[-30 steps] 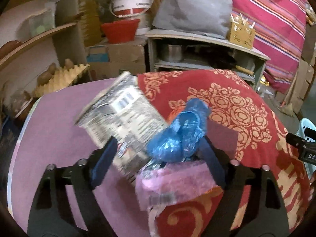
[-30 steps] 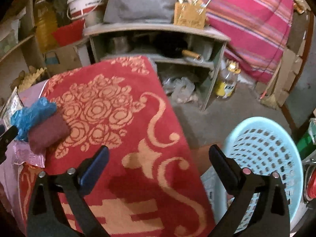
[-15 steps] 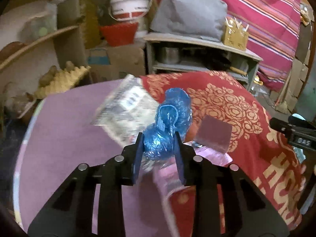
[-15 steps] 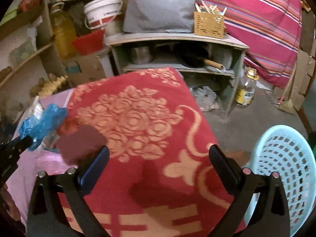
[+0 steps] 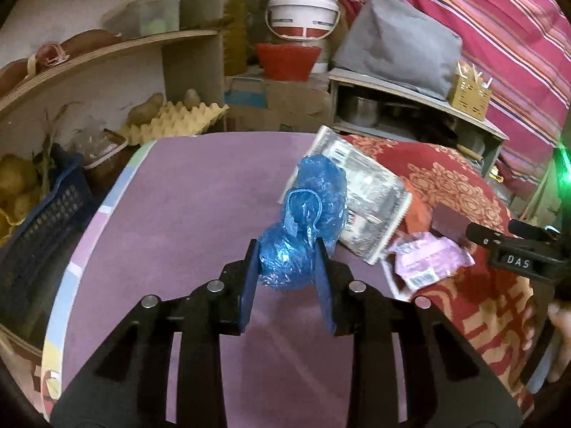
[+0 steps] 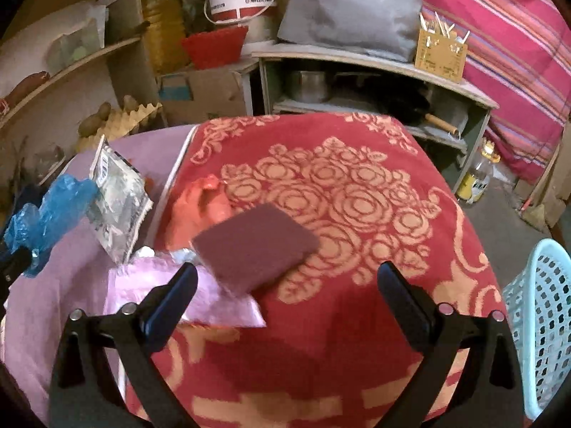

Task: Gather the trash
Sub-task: 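Carry the blue bag and maroon pad over the blue basket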

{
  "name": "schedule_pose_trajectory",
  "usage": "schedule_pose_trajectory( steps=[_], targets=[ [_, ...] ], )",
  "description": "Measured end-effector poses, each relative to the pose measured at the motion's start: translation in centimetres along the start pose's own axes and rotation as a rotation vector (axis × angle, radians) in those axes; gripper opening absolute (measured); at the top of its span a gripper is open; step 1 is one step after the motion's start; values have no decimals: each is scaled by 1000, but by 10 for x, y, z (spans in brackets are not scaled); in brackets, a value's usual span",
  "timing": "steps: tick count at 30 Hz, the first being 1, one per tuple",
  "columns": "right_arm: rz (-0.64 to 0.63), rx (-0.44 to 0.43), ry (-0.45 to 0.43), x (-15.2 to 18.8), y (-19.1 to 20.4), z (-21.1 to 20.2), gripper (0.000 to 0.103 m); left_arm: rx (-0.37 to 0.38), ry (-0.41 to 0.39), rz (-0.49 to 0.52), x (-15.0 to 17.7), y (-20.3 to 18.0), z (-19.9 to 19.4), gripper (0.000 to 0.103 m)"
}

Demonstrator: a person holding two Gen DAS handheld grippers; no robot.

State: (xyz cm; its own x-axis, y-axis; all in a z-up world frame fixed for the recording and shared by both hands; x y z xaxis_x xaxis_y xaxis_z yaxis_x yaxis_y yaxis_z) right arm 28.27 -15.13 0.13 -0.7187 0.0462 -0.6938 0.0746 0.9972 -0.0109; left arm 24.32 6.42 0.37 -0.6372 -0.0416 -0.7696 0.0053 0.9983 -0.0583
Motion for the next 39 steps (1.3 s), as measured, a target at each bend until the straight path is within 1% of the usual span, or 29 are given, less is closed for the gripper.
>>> schedule_pose_trajectory(
  steps=[3, 4, 6, 10, 12, 15, 17, 19, 20, 21, 25, 26, 30, 34, 39],
  targets=[
    [-25, 67, 21, -4, 13, 14, 98, -30, -13, 9, -3, 6, 4, 29],
    [-19, 71, 23, -5, 15, 16, 98, -34, -12, 7, -3, 8, 6, 29],
    [2, 65, 35, -8, 20, 21, 98, -25, -1, -18, -6, 15, 11, 29],
    [10, 107, 41, -16, 32, 27, 98, -9, -12, -47, -10, 21, 9, 29],
    [29, 142, 73, -20, 32, 36, 98, -6, -16, -46, -11, 20, 8, 29],
    [87, 142, 132, -19, 27, 48, 98, -14, -15, -22, -10, 16, 9, 29],
    [95, 143, 155, -15, 24, 53, 97, -25, -13, -8, -10, 14, 10, 29],
    [99, 119, 158, -12, 23, 55, 86, -23, -10, -13, -10, 13, 10, 29],
    [104, 106, 164, -10, 21, 56, 72, -21, -8, -17, -11, 14, 11, 29],
    [118, 78, 165, -8, 18, 56, 67, -18, -5, -21, -11, 13, 11, 29],
    [118, 37, 142, -5, 11, 51, 66, -18, -2, -15, -13, 10, 9, 29],
    [120, 31, 136, -5, 8, 49, 63, -20, -3, -13, -13, 9, 8, 29],
    [105, 3, 95, -2, -10, 31, 63, -12, -20, -4, -16, 0, -3, 29],
    [86, -35, 49, 4, -36, 4, 63, -5, -40, 21, -19, -16, -16, 29],
    [69, -24, -18, 10, -75, -41, 63, 35, -58, 47, -19, -41, -29, 29]
  ],
)
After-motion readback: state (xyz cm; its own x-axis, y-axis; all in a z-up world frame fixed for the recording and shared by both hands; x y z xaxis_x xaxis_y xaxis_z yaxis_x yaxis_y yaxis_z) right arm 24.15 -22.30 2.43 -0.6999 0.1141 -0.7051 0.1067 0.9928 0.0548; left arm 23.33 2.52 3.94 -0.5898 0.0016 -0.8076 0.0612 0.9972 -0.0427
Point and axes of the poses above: each gripper's, at about its wrist camera, not at the fingertips, and z roughly the way its jaws point, y to its left, x to its underside, the point moved 2 cm from there along z, roughly the way its jaws point, and after that the axes turned 1 degree about -z, right-handed, at the moved point
